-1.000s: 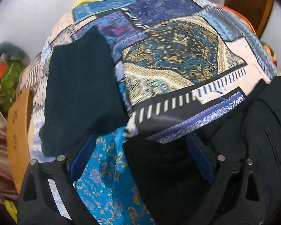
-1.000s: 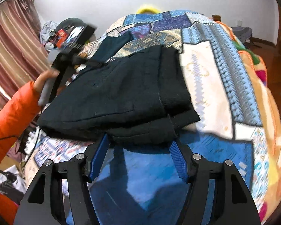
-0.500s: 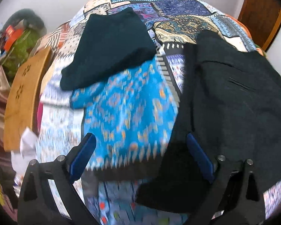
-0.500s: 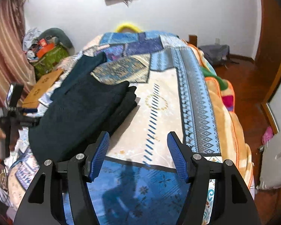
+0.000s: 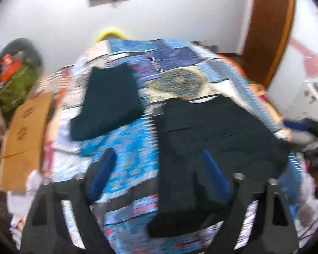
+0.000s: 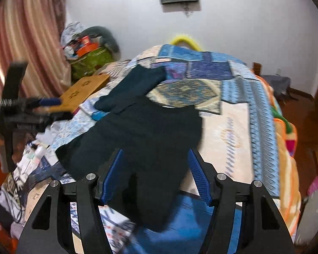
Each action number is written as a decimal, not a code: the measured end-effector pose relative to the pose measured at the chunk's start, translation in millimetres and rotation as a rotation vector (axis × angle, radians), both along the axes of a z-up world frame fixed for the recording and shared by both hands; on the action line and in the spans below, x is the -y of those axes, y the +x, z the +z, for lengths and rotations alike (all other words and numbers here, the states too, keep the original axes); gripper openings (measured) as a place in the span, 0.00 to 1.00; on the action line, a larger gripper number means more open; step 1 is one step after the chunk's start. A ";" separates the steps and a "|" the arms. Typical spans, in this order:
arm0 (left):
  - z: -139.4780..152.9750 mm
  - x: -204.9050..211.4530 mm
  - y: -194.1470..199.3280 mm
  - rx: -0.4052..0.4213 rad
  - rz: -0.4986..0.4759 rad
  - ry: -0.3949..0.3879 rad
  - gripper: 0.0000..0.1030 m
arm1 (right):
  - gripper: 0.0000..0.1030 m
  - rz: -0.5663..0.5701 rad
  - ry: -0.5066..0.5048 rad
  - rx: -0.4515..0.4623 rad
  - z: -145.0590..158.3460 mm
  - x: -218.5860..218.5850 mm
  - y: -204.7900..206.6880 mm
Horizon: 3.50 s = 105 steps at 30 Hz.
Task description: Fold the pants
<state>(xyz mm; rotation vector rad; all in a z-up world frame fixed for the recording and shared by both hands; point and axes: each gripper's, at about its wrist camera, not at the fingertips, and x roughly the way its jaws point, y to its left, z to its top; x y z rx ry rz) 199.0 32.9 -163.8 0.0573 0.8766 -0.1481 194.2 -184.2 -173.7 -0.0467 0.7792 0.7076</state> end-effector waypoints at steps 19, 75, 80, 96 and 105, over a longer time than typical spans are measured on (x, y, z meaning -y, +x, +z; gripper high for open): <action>-38.3 -23.2 7.0 -0.138 -0.023 0.074 0.41 | 0.35 -0.064 -0.045 -0.096 -14.2 40.6 12.4; -105.7 -17.1 112.8 -0.470 -0.067 -0.390 0.89 | 0.70 0.030 0.085 -0.417 -79.7 9.0 94.7; -112.3 -5.9 131.0 -0.497 -0.084 -0.381 0.99 | 0.70 0.058 0.087 -0.418 -81.0 -0.9 103.4; -59.3 31.2 61.9 -0.286 -0.225 -0.095 0.36 | 0.29 0.104 -0.013 -0.231 -38.2 -5.4 62.5; 2.0 25.8 23.1 -0.063 -0.196 -0.019 0.29 | 0.21 0.136 0.011 -0.076 13.6 -27.3 43.5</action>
